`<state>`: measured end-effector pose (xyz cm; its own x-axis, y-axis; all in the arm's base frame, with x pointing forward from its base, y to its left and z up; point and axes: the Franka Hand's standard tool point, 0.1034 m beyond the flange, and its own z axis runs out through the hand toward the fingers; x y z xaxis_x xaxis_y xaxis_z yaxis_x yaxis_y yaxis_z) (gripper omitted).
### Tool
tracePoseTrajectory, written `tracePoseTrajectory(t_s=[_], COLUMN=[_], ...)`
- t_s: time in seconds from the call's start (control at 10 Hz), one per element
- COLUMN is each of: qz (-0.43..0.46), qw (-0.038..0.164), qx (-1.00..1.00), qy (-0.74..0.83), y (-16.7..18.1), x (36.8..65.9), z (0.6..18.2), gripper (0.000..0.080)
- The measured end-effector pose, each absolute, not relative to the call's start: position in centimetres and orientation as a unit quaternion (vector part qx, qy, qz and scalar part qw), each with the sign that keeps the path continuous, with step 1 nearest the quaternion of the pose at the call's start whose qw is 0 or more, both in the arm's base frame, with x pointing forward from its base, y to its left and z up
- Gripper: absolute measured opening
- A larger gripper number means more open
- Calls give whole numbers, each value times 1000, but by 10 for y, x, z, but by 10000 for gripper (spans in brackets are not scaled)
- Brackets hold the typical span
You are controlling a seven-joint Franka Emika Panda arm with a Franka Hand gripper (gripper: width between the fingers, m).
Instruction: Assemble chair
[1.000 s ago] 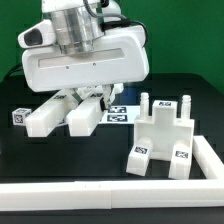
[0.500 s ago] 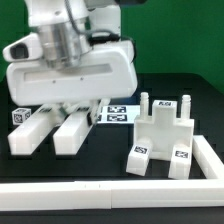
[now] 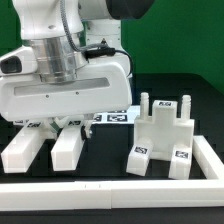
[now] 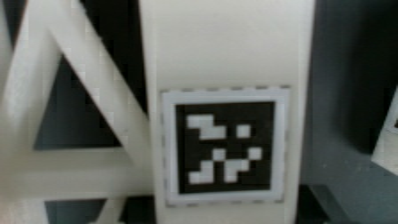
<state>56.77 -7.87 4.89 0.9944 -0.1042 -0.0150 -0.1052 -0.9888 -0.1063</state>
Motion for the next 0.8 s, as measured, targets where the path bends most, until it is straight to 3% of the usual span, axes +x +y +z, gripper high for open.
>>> tracePoseTrajectory(t_s=[0.5,0.8], qz=[-2,0], qw=[24,24], qx=[-998,-998], qy=[52,52], y=[-92,-91], x=[538,537], z=[11,9], gripper=[282,282])
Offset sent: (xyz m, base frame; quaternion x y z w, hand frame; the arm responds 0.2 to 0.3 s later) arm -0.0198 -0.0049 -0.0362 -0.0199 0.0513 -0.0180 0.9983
